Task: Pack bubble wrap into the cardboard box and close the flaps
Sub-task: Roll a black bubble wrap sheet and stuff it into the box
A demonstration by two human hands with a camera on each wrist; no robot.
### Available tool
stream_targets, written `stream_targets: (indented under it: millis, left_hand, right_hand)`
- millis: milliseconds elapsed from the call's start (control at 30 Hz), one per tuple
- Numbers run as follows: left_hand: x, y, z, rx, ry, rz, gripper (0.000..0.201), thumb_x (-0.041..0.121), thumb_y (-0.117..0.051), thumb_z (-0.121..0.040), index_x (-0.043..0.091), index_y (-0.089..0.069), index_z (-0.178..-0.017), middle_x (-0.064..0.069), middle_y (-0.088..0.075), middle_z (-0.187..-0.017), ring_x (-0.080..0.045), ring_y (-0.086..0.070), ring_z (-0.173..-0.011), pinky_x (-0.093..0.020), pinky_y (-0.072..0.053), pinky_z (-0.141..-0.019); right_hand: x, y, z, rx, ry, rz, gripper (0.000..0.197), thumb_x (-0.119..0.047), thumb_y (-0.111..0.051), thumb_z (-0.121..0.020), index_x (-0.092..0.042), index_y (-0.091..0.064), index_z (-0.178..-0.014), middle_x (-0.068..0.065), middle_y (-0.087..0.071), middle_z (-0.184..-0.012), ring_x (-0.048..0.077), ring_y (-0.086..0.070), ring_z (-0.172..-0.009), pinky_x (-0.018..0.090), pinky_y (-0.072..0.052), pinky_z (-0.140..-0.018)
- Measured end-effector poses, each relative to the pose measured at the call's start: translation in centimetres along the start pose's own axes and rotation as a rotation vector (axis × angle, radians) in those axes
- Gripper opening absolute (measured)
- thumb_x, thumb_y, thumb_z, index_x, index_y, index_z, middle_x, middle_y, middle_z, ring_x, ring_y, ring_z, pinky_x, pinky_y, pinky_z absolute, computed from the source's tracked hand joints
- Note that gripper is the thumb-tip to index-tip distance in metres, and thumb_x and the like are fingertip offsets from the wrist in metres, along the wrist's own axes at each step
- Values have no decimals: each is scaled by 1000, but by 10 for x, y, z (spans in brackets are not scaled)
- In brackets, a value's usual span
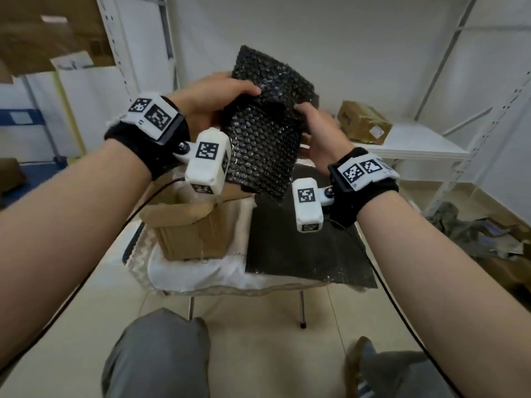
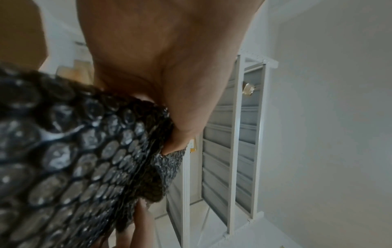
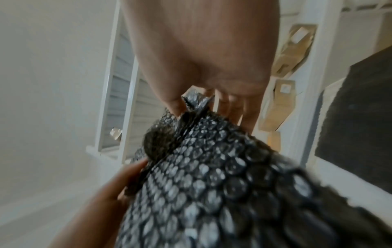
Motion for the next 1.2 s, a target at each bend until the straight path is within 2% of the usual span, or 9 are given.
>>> stream_targets:
  millis: [100,233,367,467,567,800,933,1067,1200]
  left_hand:
    - [13,42,9,108,-22,-66,26,22,-61,-91,16,-60,-116,-4,-68,-102,-16,-67,-86,-22,-55,-62]
    - [10,80,19,213,-27,-235,25,23,-61,-90,21,-60,-116,-3,-68,-110,-17,-67,-98,-33,-57,-83]
    - [-2,102,25,258,-6,-361,30,23,-63,-86,21,-57,-116,-2,-66,-106,-16,-65,-95,-31,-56,-76]
    - [-13,109,28,240,22,-412,33,23,-66,-83,22,-56,-114,-3,-66,-105,-18,-66,-94,-29,-55,-69]
    - [-25,109,29,191,63,-492,40,29,-68,-82,22,-54,-119,-4,-67,-107,-20,-67,-92,-38,-60,-76]
    - [-54,115,23,183,210,-502,65,40,-62,-89,23,-28,-141,-7,-60,-115,-24,-68,-91,-40,-61,-70]
    - [-61,114,15,139,240,-547,56,32,-54,-94,24,-26,-142,-11,-59,-116,-28,-67,-87,-42,-61,-68]
    - [-69,115,9,50,317,-598,42,20,-49,-94,21,-36,-135,-15,-59,-114,-28,-65,-87,-39,-60,-69]
    - [-86,121,10,-11,416,-643,39,26,-50,-92,18,-44,-129,-14,-60,-119,-31,-64,-105,-45,-56,-89]
  right_hand:
    - [-4,-48,-8,-47,-20,55,50,-41,-53,-93,-12,-49,-133,7,-63,-121,22,-63,-100,25,-54,-55]
    - [14,-89,-36,23,-7,304,73,-63,-58,-66,-12,-57,-118,13,-61,-119,24,-52,-100,35,-49,-79]
    - [30,-127,-30,-65,-79,174,24,-35,-62,-89,-16,-50,-82,6,-56,-77,23,-54,-66,28,-47,-47]
    - [46,-153,-21,-168,-144,12,16,-21,-54,-99,-15,-43,-109,12,-62,-95,19,-63,-60,35,-59,-56]
    - [58,-171,-19,-243,-154,-72,53,-15,-61,-95,-26,-29,-136,14,-64,-102,18,-67,-61,39,-61,-61]
    - [85,-198,-19,-376,-247,-62,33,-14,-41,-103,-17,-43,-135,21,-60,-126,42,-71,-92,53,-60,-74]
    - [97,-207,-19,-433,-324,17,29,-14,-37,-103,-11,-47,-129,21,-64,-108,34,-72,-69,42,-62,-61]
    - [109,-214,-19,-517,-386,145,16,-9,-38,-102,-8,-53,-109,19,-63,-95,32,-68,-70,42,-62,-62]
    - [118,-211,-15,-600,-432,289,36,7,-30,-101,-5,-46,-132,21,-58,-93,32,-64,-72,41,-60,-55]
Point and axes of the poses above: each hand's wrist, its own z-axis away from the middle knuckle, its own y-axis out of the back of the hand, x = y × z, the point moved 9 cm from there along -z, towards the middle knuckle
